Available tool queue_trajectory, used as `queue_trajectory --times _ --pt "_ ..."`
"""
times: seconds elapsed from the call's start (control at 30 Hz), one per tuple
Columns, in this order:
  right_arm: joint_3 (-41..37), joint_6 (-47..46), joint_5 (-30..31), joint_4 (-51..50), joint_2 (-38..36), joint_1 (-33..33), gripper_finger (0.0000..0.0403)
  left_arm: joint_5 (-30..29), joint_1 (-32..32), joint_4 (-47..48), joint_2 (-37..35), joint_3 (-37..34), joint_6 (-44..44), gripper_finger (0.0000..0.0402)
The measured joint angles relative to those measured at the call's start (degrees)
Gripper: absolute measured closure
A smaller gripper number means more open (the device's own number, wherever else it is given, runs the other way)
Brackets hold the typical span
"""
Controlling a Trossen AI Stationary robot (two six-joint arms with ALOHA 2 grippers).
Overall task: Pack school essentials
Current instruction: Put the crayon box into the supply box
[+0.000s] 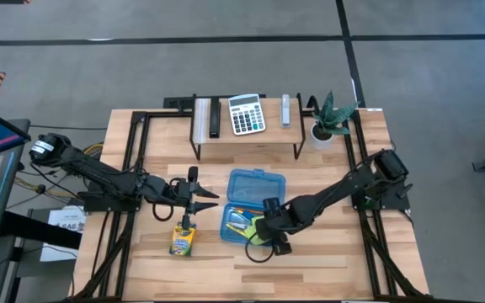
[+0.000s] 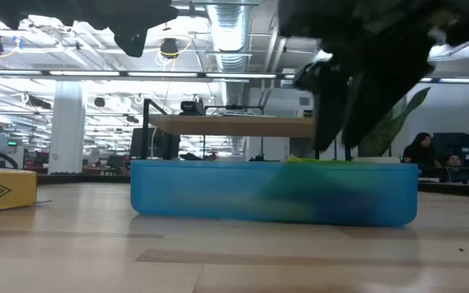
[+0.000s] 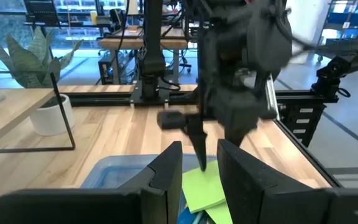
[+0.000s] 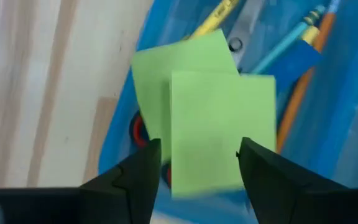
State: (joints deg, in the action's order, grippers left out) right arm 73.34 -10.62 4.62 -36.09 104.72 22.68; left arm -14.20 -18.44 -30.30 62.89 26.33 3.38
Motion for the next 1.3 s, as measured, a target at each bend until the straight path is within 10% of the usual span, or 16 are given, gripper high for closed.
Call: queue_trajectory --times 0.57,1.3 --pt "-0.9 10.9 0.1 19.7 -8.9 1.4 0.0200 -0.3 0.0 0.1 0.0 0.0 0.8 0.0313" --pt "-36.7 10.2 -8.4 72.0 -20.8 -5.6 0.0202 -1.7 0.4 1.5 2.9 0.1 4.1 0.0313"
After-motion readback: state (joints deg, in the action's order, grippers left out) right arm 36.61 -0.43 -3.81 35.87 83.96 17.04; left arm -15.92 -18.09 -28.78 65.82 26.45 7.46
